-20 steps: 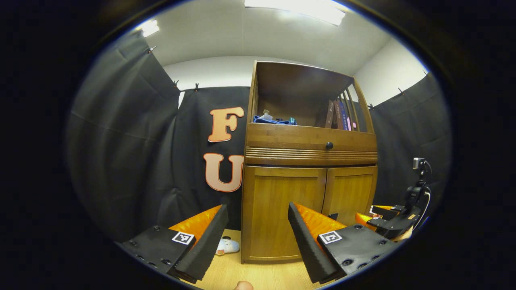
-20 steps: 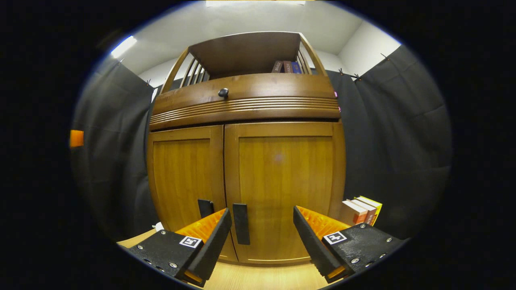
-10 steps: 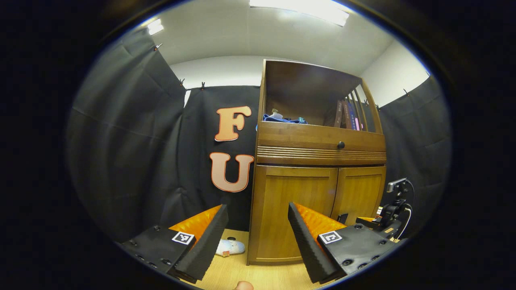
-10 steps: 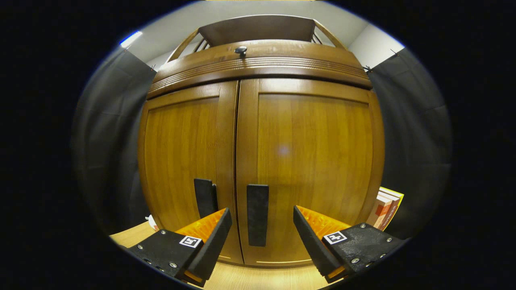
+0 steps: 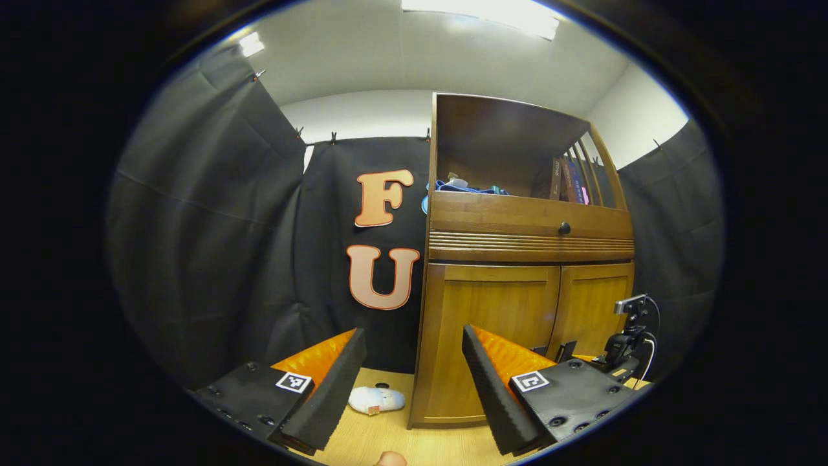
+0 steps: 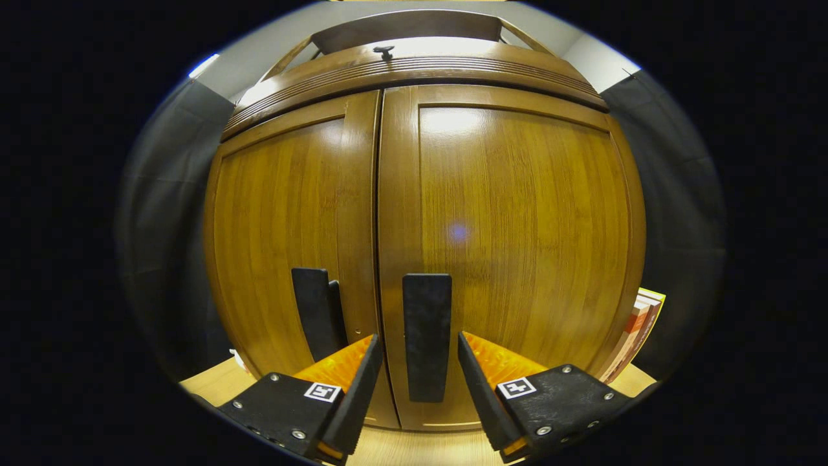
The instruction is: Open the right door of the double-door shoe cabinet with the right hand, and open the left door with the left hand.
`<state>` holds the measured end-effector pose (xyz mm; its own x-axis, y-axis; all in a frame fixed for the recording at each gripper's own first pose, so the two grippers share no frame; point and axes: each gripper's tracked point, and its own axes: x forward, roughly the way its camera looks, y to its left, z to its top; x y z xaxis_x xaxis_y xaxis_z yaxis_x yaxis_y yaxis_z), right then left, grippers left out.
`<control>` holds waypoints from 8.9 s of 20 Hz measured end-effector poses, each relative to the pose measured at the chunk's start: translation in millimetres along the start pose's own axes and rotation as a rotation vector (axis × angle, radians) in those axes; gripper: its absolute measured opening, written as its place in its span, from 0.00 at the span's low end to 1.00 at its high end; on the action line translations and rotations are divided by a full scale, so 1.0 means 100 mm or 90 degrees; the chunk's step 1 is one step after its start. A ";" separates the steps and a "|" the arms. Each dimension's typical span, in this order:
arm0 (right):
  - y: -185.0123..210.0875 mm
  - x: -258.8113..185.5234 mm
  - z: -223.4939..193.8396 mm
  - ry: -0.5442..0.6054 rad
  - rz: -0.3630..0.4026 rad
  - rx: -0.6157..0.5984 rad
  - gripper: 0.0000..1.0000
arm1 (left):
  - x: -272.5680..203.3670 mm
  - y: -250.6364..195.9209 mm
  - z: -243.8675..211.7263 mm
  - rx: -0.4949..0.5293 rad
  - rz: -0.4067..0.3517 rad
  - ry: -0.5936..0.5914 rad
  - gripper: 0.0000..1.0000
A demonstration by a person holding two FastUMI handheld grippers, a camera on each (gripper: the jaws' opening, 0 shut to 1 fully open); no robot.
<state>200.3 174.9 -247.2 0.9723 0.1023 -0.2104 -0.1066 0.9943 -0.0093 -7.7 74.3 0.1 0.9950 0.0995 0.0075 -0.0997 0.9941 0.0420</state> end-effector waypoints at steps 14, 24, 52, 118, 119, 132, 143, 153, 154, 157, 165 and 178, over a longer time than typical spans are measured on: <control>-0.07 -0.04 -0.05 0.028 -0.006 0.014 0.30 | -0.14 0.08 0.11 0.018 0.011 -0.017 0.96; -0.17 -0.53 -0.09 0.039 -0.004 0.018 0.28 | -0.30 0.00 0.19 0.008 0.002 -0.026 0.99; -1.35 -2.20 -0.05 0.029 -0.059 0.010 0.16 | -0.51 -0.90 0.20 -0.044 -0.115 -0.015 0.99; -3.28 -3.55 0.76 -0.117 -0.191 0.008 0.92 | 0.73 -2.57 -1.49 0.013 -0.170 0.061 0.94; -3.28 -3.57 0.78 -0.119 -0.192 0.005 0.92 | 0.78 -2.58 -1.57 0.016 -0.165 0.068 0.94; -3.20 -3.51 0.69 -0.119 -0.175 -0.006 0.92 | 1.37 -2.47 -2.19 0.033 -0.121 0.111 0.94; -3.05 -3.44 0.65 -0.113 -0.151 -0.017 0.92 | 1.46 -2.45 -2.56 0.031 -0.112 0.178 0.41; -2.90 -3.47 0.69 -0.111 -0.137 -0.026 0.92 | 1.46 -2.43 -2.50 0.003 -0.133 0.168 0.28; -2.88 -3.47 0.70 -0.112 -0.135 -0.026 0.92 | 1.44 -2.42 -2.49 0.004 -0.135 0.169 0.27; -2.81 -3.49 0.72 -0.116 -0.129 -0.027 0.92 | 1.44 -2.44 -2.46 -0.003 -0.148 0.171 0.28; -2.62 -3.48 0.74 -0.117 -0.114 -0.024 0.92 | 1.34 -2.45 -2.32 -0.023 -0.202 0.174 0.27; -2.39 -3.52 0.86 -0.128 -0.101 -0.032 0.92 | 0.83 -2.00 -2.15 -0.018 -0.228 0.180 0.27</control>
<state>-99.0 -95.8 -86.9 0.9989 -0.0458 -0.0036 0.0453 0.9961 -0.0756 95.3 -106.9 -222.8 0.9290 -0.2465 -0.2761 0.2466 0.9685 -0.0347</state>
